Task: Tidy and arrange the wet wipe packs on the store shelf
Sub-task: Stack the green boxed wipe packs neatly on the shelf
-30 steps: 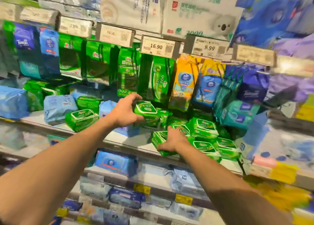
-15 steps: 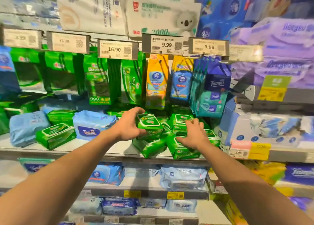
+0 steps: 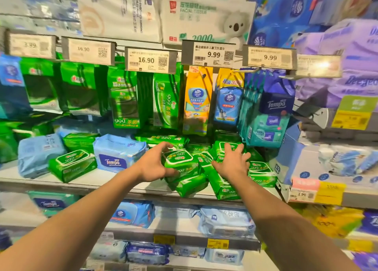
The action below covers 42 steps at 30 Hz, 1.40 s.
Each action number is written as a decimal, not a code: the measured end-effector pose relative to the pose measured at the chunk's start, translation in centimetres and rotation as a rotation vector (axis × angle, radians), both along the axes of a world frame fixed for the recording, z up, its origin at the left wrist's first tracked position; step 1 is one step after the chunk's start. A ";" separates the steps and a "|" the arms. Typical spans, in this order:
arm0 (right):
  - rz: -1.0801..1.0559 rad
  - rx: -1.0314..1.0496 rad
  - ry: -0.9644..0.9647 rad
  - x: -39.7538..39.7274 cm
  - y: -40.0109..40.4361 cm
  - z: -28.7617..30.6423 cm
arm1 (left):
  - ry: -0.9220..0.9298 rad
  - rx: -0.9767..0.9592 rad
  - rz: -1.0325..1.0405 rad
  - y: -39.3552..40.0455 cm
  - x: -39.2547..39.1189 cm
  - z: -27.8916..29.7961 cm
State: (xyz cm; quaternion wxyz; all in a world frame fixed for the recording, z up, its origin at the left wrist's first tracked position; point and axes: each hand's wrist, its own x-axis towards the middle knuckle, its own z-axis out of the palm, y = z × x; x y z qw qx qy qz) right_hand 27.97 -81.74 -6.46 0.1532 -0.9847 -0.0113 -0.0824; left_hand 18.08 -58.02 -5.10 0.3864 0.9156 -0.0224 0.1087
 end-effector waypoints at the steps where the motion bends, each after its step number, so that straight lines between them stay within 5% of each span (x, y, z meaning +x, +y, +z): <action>1: -0.009 0.007 -0.017 0.2 0.0 0.0 | 0.001 -0.005 0.000 0.1 0.0 0.0; 17: 0.040 0.087 -0.232 1.1 -0.1 -1.2 | -0.219 -0.216 0.058 0.9 0.5 -3.6; 26: 0.164 0.108 -0.287 2.7 6.1 -1.3 | -0.277 -0.206 0.102 3.2 -0.2 -3.6; 33: 0.054 0.357 -0.392 3.7 8.3 -1.9 | -0.277 -0.200 0.052 4.0 0.1 -3.6; 42: 0.110 0.305 -0.389 4.0 8.8 -2.6 | -0.295 -0.208 0.037 4.2 0.5 -4.1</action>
